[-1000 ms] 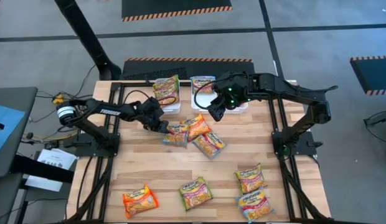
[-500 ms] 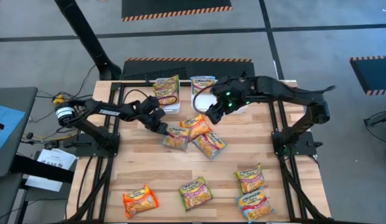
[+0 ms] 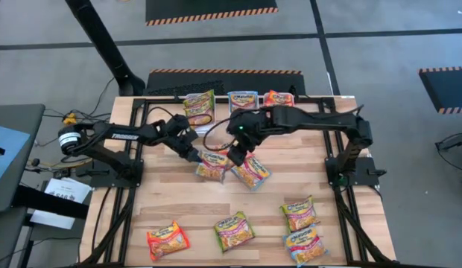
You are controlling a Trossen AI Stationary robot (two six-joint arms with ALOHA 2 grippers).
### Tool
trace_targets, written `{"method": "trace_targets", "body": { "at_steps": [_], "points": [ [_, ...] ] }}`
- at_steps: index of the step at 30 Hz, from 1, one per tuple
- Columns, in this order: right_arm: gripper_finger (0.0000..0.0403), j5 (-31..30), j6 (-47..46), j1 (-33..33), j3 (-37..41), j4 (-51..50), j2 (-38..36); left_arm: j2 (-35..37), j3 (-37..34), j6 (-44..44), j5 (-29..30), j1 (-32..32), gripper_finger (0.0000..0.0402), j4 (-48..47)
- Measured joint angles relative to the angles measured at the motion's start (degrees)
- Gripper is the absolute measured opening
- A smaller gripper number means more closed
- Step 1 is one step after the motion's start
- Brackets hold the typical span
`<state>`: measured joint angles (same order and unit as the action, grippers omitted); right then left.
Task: Sort Maruchan noodles
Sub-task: Put the blue noodle pack into the middle white bin
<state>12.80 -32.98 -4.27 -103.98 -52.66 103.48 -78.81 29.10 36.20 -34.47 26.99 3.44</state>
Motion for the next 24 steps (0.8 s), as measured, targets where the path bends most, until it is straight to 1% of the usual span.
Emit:
{"method": "trace_targets", "body": {
  "at_steps": [5,10,15,17,19,21,24],
  "points": [
    [0.0189,3.79,7.89,-1.38,0.0,2.41,2.48,0.0,0.0,-0.5,0.07,-0.55,0.0,-0.19],
    [0.0189,4.17,19.13,-2.62,-0.11,2.6,4.56,0.0,0.0,-2.57,0.46,-0.6,0.0,-0.83],
    [0.0189,4.28,26.82,-3.33,-0.08,2.28,6.58,0.0,0.0,-2.74,0.37,-0.6,0.0,-1.16],
    [0.0189,3.8,29.58,-3.33,0.03,1.68,6.88,0.0,0.0,-3.0,0.38,-0.6,0.0,-1.21],
    [0.019,3.77,32.28,-3.43,-0.31,3.29,8.14,0.0,0.0,-3.71,0.36,-0.6,0.0,-1.26],
    [0.0192,3.7,33.44,-3.97,0.11,1.58,8.93,0.0,0.0,-4.07,0.34,-0.65,0.0,-1.29],
    [0.0198,3.68,34.91,-4.77,-0.16,2.83,11.33,0.0,0.0,-4.89,0.13,-0.68,0.0,-1.3]
  ]
}}
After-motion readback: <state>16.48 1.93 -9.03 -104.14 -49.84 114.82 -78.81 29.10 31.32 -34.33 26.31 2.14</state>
